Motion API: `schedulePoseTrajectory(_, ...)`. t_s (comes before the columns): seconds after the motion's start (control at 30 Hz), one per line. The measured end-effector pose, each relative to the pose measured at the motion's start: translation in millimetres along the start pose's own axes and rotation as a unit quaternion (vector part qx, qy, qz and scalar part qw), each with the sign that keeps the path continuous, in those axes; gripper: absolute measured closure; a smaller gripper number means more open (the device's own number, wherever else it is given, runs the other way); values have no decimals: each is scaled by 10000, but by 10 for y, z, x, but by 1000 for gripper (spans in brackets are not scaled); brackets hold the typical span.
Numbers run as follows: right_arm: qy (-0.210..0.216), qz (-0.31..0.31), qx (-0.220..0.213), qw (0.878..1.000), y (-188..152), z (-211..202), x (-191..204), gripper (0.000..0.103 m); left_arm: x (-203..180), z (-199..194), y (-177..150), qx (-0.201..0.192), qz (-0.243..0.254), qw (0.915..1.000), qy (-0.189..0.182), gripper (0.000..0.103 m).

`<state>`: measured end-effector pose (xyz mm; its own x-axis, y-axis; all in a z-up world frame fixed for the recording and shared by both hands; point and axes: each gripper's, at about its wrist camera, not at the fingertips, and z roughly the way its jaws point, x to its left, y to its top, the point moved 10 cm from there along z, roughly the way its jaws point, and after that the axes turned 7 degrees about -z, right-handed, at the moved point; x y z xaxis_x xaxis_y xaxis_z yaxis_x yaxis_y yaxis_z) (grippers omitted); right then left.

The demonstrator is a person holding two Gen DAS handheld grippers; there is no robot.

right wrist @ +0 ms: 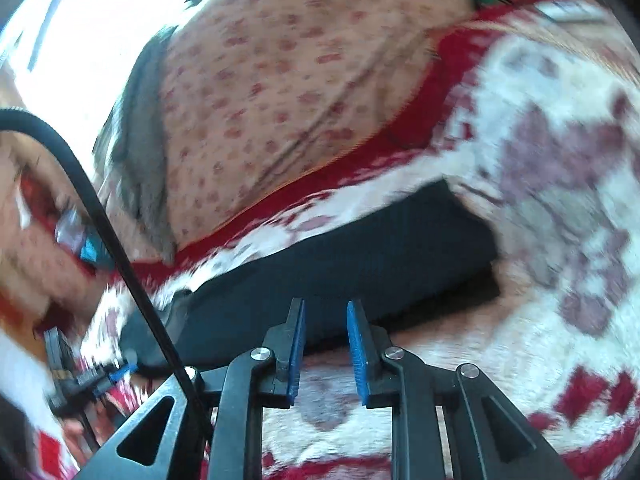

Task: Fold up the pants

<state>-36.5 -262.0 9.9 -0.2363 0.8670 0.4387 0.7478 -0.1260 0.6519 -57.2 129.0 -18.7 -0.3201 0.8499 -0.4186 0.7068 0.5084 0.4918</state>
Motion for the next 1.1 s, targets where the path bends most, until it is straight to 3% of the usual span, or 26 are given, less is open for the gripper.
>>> schedulePoseTrajectory(0.23, 809, -1379, 158, 9870, -22, 341, 1131, 83, 604, -250, 237, -303, -461, 9973, 478, 68)
schedulePoseTrajectory(0.37, 1502, -1565, 334, 9756, -135, 634, 1752, 82, 915, -333, 339, -405, -756, 9942, 652, 68)
schedulePoseTrajectory(0.47, 2051, -1643, 541, 9633, -260, 866, 2203, 80, 1090, -362, 406, -438, -942, 9920, 713, 68)
schedulePoseTrajectory(0.63, 2399, -2342, 830, 9385, -505, 1240, 2917, 76, 1258, -343, 526, -467, -1021, 9903, 818, 68)
schedulePoseTrajectory(0.77, 2441, -2777, 956, 9242, -695, 1408, 3262, 62, 1333, -297, 621, -456, -1012, 9903, 839, 64)
schedulePoseTrajectory(0.87, 2271, -3241, 1026, 9126, -809, 1533, 3433, 62, 1367, -254, 672, -456, -1023, 9903, 818, 57)
schedulePoseTrajectory(1.03, 1686, -4243, 979, 8843, -1027, 1788, 3626, 62, 1406, -158, 730, -374, -1002, 9910, 810, 57)
schedulePoseTrajectory(1.1, 1450, -4450, 993, 8781, -1076, 1872, 3622, 62, 1409, -124, 763, -374, -989, 9911, 808, 55)
